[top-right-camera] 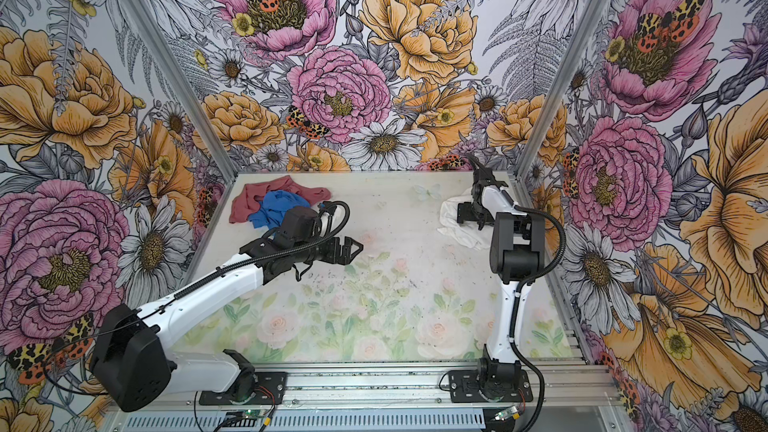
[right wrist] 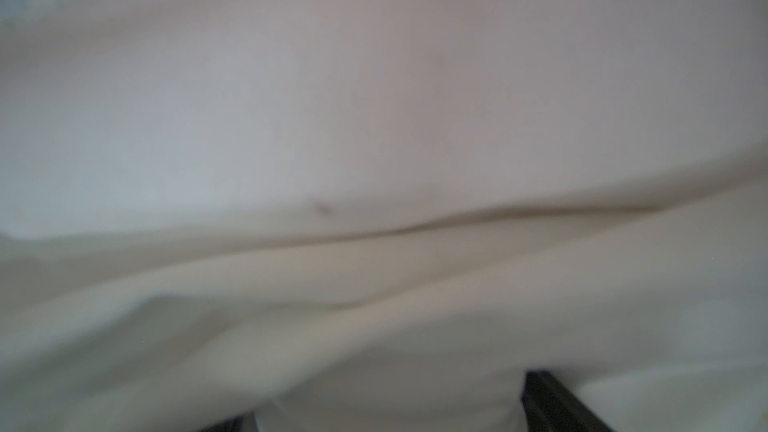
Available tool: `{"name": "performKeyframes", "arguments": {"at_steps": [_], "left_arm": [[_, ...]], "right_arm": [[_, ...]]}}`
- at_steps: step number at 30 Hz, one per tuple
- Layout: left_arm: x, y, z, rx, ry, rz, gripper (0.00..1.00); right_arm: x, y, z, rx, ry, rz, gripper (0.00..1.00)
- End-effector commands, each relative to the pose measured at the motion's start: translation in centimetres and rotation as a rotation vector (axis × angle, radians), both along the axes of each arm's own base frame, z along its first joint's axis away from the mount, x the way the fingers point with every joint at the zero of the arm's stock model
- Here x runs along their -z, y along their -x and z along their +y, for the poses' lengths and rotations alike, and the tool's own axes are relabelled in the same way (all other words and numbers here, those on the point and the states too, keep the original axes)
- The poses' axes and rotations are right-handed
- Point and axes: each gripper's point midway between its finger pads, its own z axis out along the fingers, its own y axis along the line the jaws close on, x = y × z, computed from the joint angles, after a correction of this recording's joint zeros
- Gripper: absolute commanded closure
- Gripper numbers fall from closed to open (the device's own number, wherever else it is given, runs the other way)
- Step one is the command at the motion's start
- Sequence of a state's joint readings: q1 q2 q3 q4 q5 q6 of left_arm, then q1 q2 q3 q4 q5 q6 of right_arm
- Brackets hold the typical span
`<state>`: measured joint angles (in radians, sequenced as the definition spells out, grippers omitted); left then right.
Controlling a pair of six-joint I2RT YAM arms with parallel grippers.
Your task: Pick out a specific cloth from the pile
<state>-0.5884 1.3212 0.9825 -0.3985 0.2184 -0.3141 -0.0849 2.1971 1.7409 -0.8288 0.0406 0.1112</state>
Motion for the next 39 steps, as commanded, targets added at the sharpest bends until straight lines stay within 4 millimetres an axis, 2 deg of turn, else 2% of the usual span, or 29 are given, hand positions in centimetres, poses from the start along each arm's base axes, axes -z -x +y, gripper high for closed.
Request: {"name": "performKeyframes", "arguments": {"at_steps": [1,3,5,6,10,11,13,16,19,23,26,31,39], "left_arm": [[-0.7,0.2,0.0,0.015,0.026,-0.022,0.01],[-0.8,0.3,0.1,0.016,0.029,-0.024,0.01],[-1.1,0.5,0.1,0.017,0.035,-0.031,0.01],[-1.4,0.6,0.2,0.016,0.038,-0.035,0.01],[-1.9,0.9,1.0,-0.002,0.033,-0.049,0.01],[-2.0,1.0,1.3,-0.006,0.034,-0.052,0.01],[-2.2,1.1,1.8,-0.020,0.033,-0.058,0.01],[-2.5,1.3,2.5,-0.038,0.036,-0.063,0.01],[-2.6,1.4,3.1,-0.059,0.041,-0.067,0.01],[-2.7,1.2,3.7,-0.081,0.045,-0.072,0.01],[-2.8,1.1,3.9,-0.090,0.045,-0.073,0.01],[-2.9,1.0,4.0,-0.095,0.043,-0.080,0.01],[-2.6,0.9,4.3,-0.110,0.044,-0.082,0.01]], "right_arm": [[3.4,2.5,1.1,-0.021,-0.059,0.161,0.15],[3.5,2.7,1.3,-0.038,-0.075,0.199,0.22],[3.6,2.7,1.4,-0.048,-0.089,0.232,0.33],[3.7,2.7,1.5,-0.051,-0.098,0.249,0.43],[3.6,2.0,1.5,-0.049,-0.128,0.260,0.94],[3.4,1.8,1.6,-0.049,-0.139,0.252,1.00],[2.8,1.2,1.7,-0.042,-0.160,0.226,1.00],[-0.2,-0.3,1.8,-0.043,-0.148,0.140,1.00],[-5.0,-2.3,1.7,-0.040,-0.147,0.016,1.00],[-12.1,-4.5,2.4,-0.061,-0.191,-0.161,1.00],[-15.9,-5.1,2.5,-0.063,-0.198,-0.223,1.00],[-20.1,-5.1,0.2,-0.015,-0.107,-0.288,1.00],[-25.8,-4.6,-5.5,0.123,0.101,-0.426,1.00]]}}
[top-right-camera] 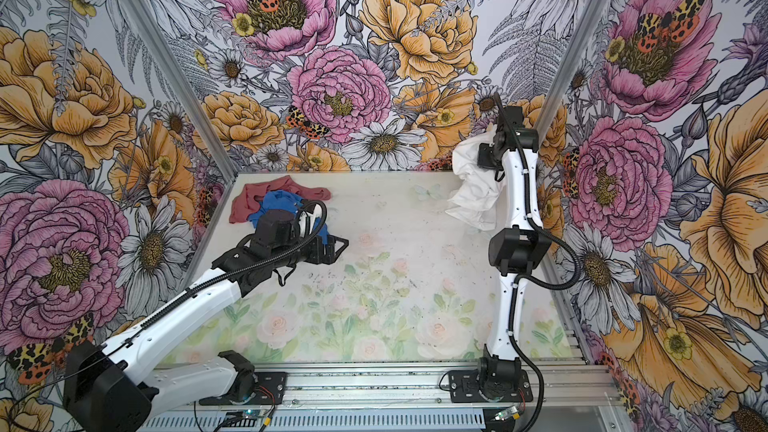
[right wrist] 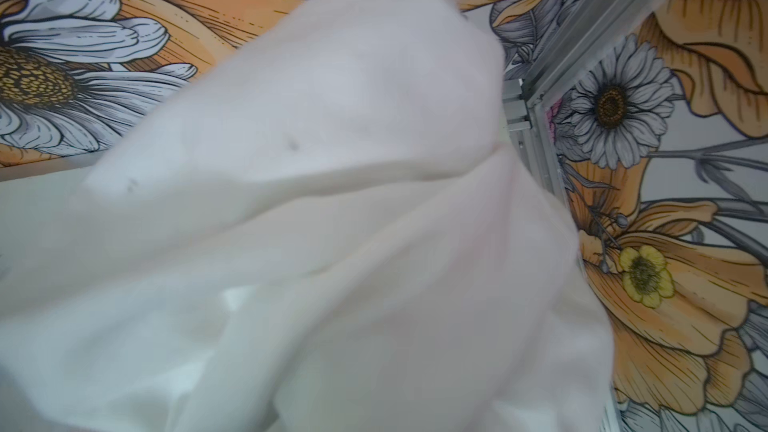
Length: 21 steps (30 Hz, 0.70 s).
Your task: Pick out a specific cloth from the pile
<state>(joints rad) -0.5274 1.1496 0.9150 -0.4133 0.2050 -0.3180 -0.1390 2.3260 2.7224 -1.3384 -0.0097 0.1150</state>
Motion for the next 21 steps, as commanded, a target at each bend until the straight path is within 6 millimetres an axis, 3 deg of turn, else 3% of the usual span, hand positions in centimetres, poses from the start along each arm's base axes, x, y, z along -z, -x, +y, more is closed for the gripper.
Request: {"name": "performKeyframes", "arguments": {"at_steps": [1,5,7,14,21], "left_arm": [[0.3,0.0,0.8,-0.037,0.005,-0.004,0.01],[0.5,-0.2,0.8,-0.047,0.013,0.003,0.01],[0.6,-0.2,0.8,-0.050,0.017,0.004,0.01],[0.5,0.5,1.3,-0.061,0.031,0.000,0.01],[0.7,1.0,1.8,-0.067,0.048,0.006,0.01]], "right_arm": [[-4.3,0.9,-3.1,0.119,0.105,-0.093,1.00],[-5.1,0.2,-3.3,0.139,0.117,-0.137,1.00],[-3.9,-0.3,-3.2,0.139,0.133,-0.112,1.00],[3.4,-2.3,-4.5,0.178,0.155,0.016,1.00],[7.3,-3.8,-6.1,0.204,0.254,0.060,1.00]]}}
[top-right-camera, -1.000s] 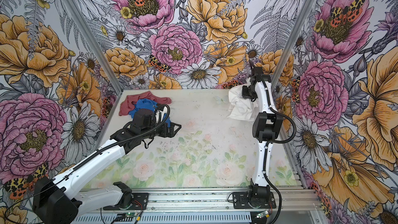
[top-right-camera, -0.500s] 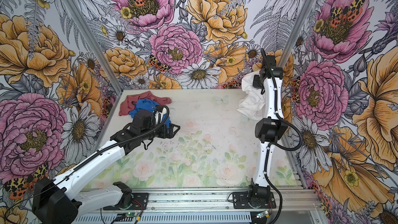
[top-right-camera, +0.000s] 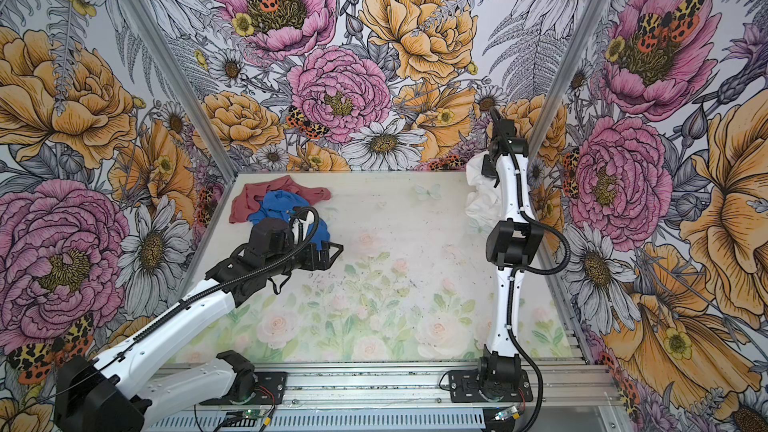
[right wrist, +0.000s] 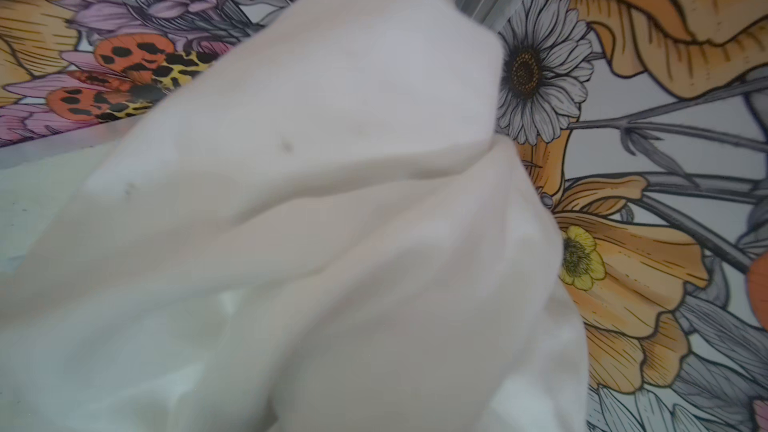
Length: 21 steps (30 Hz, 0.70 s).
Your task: Pick out a specific cloth from the pile
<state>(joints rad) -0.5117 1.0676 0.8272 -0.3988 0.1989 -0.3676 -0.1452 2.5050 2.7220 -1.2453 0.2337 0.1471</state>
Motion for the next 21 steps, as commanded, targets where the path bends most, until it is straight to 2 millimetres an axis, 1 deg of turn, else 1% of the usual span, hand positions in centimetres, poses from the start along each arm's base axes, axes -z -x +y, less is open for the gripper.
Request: {"name": "performKeyframes", "arguments": {"at_steps": [1,3,5,7,10,14,17,19,21], "left_arm": [[-0.3,-0.1,0.0,-0.002,0.021,-0.015,0.01],[-0.5,0.3,-0.8,0.049,0.037,-0.022,0.01],[-0.6,0.6,-1.6,0.093,0.041,-0.026,0.01],[-0.9,0.8,-2.2,0.121,0.032,-0.045,0.01],[-1.3,0.6,-2.6,0.127,0.025,-0.064,0.01],[-1.6,0.4,-2.8,0.129,0.024,-0.069,0.01],[-1.6,0.5,-2.6,0.125,0.022,-0.071,0.01],[-1.6,0.5,-2.5,0.122,0.021,-0.073,0.01],[-1.6,0.6,-2.4,0.120,0.021,-0.075,0.01]], "right_arm": [[-0.3,-1.1,-1.3,0.028,0.108,-0.029,1.00],[0.7,-1.2,-1.3,0.027,0.159,0.003,1.00],[2.0,-1.2,-0.9,0.014,0.182,0.038,1.00],[3.2,-1.2,-0.1,-0.003,0.216,0.077,1.00],[5.2,-1.2,1.7,-0.042,0.231,0.126,1.00],[7.7,-1.1,4.4,-0.074,0.118,0.144,1.00],[9.0,-1.0,6.0,-0.083,0.014,0.149,1.00],[9.8,-0.7,6.7,-0.082,-0.068,0.152,1.00],[10.6,-0.4,6.8,-0.070,-0.147,0.162,1.00]]}}
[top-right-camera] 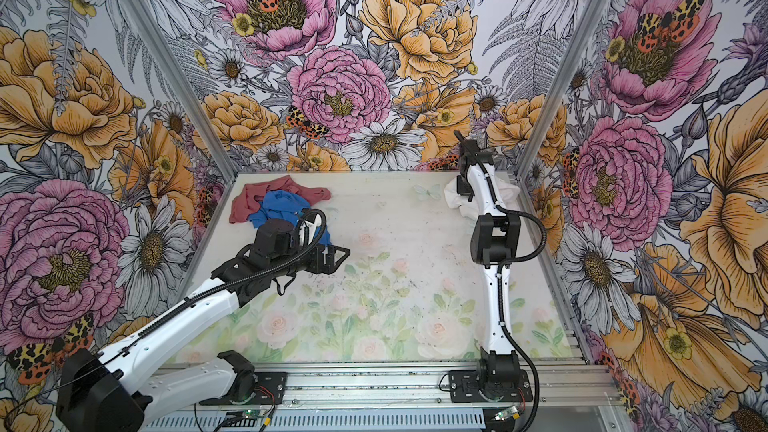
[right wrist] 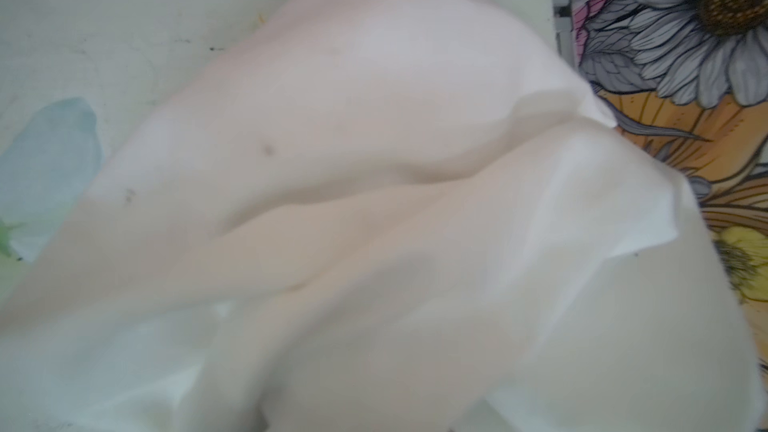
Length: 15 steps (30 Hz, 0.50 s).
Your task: Pick out a specific cloth from the pile
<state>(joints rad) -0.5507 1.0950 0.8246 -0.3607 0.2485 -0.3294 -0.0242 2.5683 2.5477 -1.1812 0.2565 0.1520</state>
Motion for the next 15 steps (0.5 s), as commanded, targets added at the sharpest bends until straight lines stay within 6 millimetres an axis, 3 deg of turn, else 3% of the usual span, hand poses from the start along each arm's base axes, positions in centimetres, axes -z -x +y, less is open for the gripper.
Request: {"name": "performKeyframes", "arguments": {"at_steps": [1,9,13,15], "left_arm": [[-1.8,-0.1,-0.3,0.018,0.019,-0.058,0.01],[-1.9,-0.2,-0.3,0.013,0.022,-0.057,0.01],[-2.2,-0.1,-0.3,0.011,0.028,-0.058,0.01],[-2.3,-0.1,-0.2,0.007,0.030,-0.061,0.01]], "right_arm": [[2.3,0.1,0.1,0.060,-0.174,0.005,1.00],[3.7,0.3,-0.2,0.132,-0.450,0.004,1.00],[3.7,0.4,-0.7,0.143,-0.435,0.003,0.99],[3.6,0.7,-0.9,0.148,-0.424,0.008,0.86]]}}
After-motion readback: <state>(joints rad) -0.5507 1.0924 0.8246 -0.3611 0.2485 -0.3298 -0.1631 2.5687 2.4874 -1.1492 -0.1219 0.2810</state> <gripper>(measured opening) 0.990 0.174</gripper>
